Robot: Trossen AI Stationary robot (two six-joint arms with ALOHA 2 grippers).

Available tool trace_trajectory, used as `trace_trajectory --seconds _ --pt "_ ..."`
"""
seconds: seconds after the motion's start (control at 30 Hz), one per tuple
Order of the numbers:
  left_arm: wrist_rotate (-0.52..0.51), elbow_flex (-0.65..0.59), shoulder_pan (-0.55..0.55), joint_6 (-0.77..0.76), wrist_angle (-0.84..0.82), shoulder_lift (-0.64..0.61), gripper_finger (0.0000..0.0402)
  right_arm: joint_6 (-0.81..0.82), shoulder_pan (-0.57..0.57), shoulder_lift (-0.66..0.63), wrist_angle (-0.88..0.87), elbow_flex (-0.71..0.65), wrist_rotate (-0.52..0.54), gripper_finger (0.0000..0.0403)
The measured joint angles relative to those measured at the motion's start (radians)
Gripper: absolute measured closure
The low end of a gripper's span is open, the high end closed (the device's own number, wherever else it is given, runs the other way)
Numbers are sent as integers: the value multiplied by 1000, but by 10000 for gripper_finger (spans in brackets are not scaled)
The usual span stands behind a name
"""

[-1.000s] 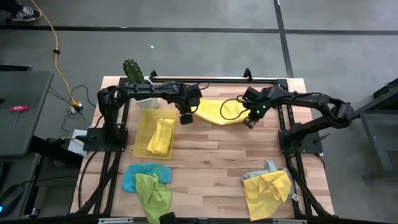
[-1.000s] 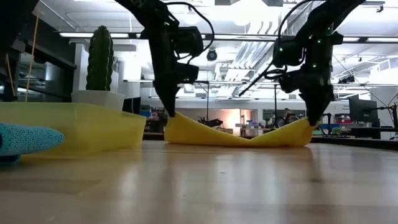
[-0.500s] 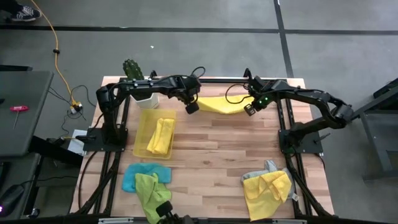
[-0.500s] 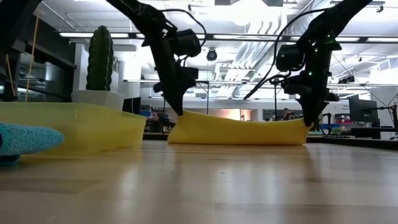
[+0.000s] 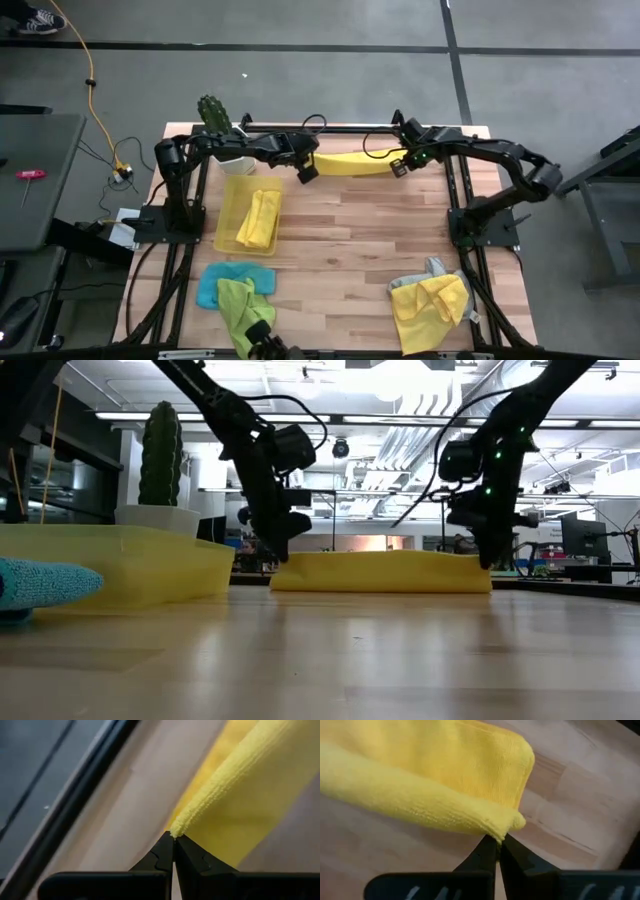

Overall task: Fold microfiber towels
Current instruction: Fold the top yellow microfiber towel

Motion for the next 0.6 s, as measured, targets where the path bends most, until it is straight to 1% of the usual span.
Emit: trace_trajectory --seconds 0.13,0.27,0.43,0.6 --pt "-56 0 14 2 3 0 402 14 0 67 68 0 26 403" --pt "-61 1 34 -5 8 17 402 14 0 112 134 0 59 403" --pt "-76 1 47 -8 31 48 401 14 -3 126 169 0 95 403" --pt "-82 1 47 -8 34 79 402 14 -11 126 198 0 99 403"
